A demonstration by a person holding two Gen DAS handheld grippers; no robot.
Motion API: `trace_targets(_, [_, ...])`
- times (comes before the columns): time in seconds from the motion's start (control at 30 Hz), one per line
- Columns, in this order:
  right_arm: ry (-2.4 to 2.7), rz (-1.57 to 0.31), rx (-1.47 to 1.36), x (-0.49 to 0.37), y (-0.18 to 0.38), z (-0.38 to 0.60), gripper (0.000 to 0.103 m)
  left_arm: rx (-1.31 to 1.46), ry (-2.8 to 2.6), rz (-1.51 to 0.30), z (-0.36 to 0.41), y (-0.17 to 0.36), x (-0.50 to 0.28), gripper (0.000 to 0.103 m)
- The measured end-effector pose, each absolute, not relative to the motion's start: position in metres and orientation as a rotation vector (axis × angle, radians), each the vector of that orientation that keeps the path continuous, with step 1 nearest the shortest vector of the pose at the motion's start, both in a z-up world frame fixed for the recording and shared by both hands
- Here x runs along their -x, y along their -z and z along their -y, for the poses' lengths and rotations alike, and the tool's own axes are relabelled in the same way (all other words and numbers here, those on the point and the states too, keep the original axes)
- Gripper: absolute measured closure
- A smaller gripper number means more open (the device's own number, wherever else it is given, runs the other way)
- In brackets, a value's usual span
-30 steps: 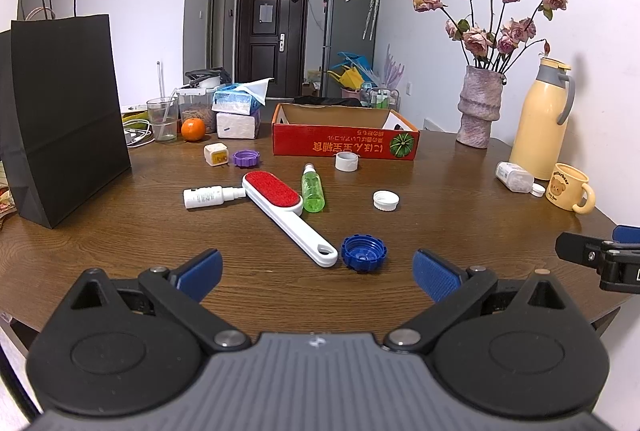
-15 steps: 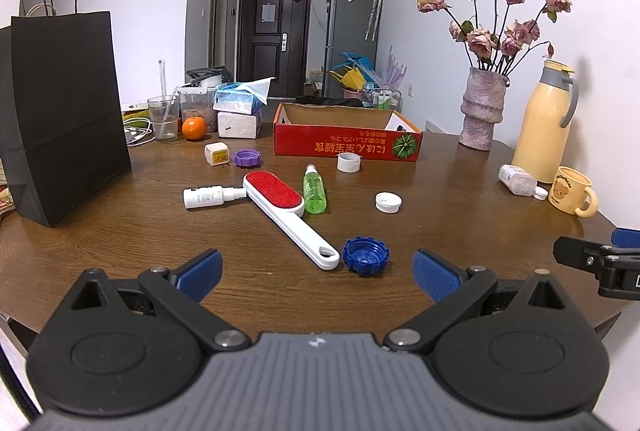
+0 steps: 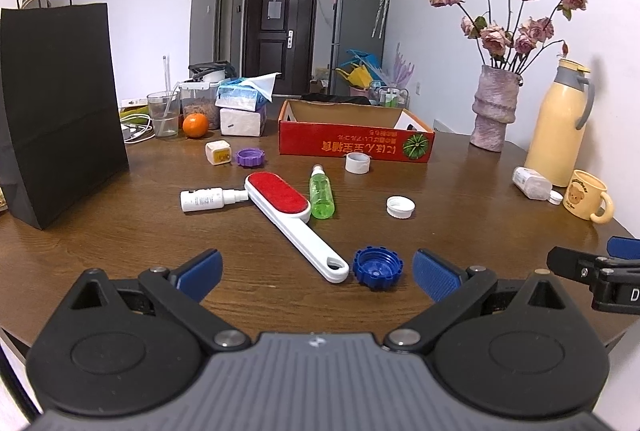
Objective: Organize rigid objects
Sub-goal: 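Grasp the blue bottle cap with the right tool while the left tool moves toward the white spray bottle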
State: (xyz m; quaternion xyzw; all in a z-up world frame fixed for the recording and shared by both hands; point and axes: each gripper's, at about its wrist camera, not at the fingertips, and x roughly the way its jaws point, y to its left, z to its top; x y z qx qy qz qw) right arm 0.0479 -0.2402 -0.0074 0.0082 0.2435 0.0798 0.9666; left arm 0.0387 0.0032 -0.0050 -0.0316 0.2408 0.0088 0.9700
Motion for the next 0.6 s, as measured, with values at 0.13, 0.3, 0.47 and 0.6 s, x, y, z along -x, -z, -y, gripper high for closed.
trace_targets(0.13, [-0.18,-0.502,-0.012,-0.061,0.01,0.234,0.0,0.08,-0.027,-0.495,-0.009,0.008,-0.05,0.0])
trace_targets(0.3, [-0.209,-0.52,0.002,-0.079,0.017,0.222,0.0,0.088,-0.043,-0.512,-0.015,0.014,-0.064,0.0])
trace_targets(0.47, [-0.256,-0.545,0.013,-0.099,0.026,0.208,0.0,0.095,-0.064,-0.525,-0.025,0.02,-0.076,0.0])
trace_targets(0.6, [-0.277,-0.555,0.03,-0.114,0.033,0.194,0.0,0.106,-0.078,-0.536,-0.035,0.025,-0.087,0.0])
